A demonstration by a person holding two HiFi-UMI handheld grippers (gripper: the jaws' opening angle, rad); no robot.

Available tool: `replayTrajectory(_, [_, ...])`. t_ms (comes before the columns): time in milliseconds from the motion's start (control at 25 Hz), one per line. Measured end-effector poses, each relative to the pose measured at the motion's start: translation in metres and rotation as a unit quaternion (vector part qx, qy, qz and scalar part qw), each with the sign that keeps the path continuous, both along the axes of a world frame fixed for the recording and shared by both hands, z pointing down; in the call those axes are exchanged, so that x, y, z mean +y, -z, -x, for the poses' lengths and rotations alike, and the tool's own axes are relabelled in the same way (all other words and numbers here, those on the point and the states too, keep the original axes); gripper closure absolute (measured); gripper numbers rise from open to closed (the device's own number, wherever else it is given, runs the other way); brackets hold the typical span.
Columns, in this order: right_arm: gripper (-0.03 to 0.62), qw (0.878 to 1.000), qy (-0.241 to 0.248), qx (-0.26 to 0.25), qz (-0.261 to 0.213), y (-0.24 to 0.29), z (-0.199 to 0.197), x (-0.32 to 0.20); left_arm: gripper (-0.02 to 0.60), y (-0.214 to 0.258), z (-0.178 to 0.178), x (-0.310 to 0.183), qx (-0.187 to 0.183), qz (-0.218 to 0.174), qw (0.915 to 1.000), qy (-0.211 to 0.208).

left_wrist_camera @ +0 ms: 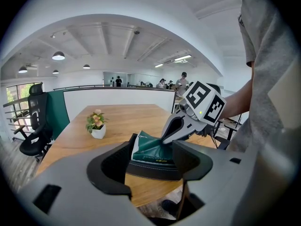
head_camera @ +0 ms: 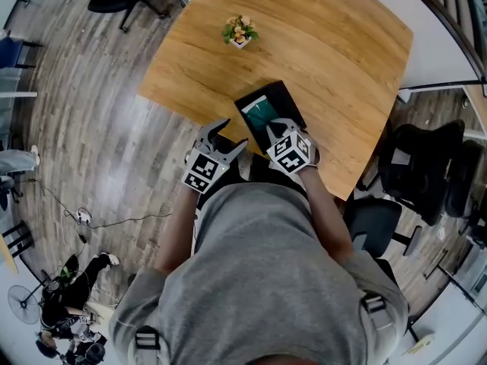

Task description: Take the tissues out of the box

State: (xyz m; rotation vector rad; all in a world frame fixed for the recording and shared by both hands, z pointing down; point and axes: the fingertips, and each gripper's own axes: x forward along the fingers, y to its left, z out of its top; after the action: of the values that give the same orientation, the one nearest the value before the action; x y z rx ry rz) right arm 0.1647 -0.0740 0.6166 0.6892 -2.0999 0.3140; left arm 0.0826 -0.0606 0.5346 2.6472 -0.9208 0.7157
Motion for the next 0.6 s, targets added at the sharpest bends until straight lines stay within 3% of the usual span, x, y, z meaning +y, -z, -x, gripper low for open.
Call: replayTrajectory(600, [0.585, 0.999, -0.003, -0.02, -0.042, 0.035, -0.007, 0.002, 0.281, 0.027, 0.001, 0.02, -0.015, -0.032, 0.9991, 0.024])
